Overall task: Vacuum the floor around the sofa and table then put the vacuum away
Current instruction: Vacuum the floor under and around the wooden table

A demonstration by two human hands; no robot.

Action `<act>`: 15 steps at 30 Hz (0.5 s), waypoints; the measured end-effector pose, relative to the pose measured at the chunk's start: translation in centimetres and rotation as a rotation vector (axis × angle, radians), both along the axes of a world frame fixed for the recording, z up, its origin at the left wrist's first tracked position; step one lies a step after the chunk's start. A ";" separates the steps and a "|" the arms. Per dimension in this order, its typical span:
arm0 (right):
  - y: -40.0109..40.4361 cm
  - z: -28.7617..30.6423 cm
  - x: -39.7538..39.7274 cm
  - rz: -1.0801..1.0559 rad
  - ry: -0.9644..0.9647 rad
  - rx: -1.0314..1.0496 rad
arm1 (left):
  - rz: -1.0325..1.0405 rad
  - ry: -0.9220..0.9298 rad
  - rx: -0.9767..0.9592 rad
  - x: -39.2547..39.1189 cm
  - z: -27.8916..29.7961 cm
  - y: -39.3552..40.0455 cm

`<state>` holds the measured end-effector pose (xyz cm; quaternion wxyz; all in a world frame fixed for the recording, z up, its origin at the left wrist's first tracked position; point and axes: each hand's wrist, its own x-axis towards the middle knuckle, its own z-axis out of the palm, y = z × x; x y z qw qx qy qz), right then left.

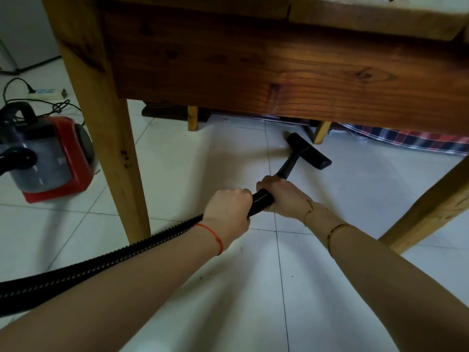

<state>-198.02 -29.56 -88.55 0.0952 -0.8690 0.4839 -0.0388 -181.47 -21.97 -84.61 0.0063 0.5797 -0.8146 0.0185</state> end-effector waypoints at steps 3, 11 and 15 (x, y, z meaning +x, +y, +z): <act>0.9 -0.4 1.5 0.027 -0.105 -0.020 | 0.026 -0.009 -0.013 1.4 0.5 1.1; 5.4 0.1 7.7 0.107 -0.229 -0.021 | 0.038 -0.046 -0.015 7.1 2.4 6.7; 7.8 0.9 11.3 0.173 -0.259 0.016 | 0.082 -0.063 -0.022 10.6 3.3 9.6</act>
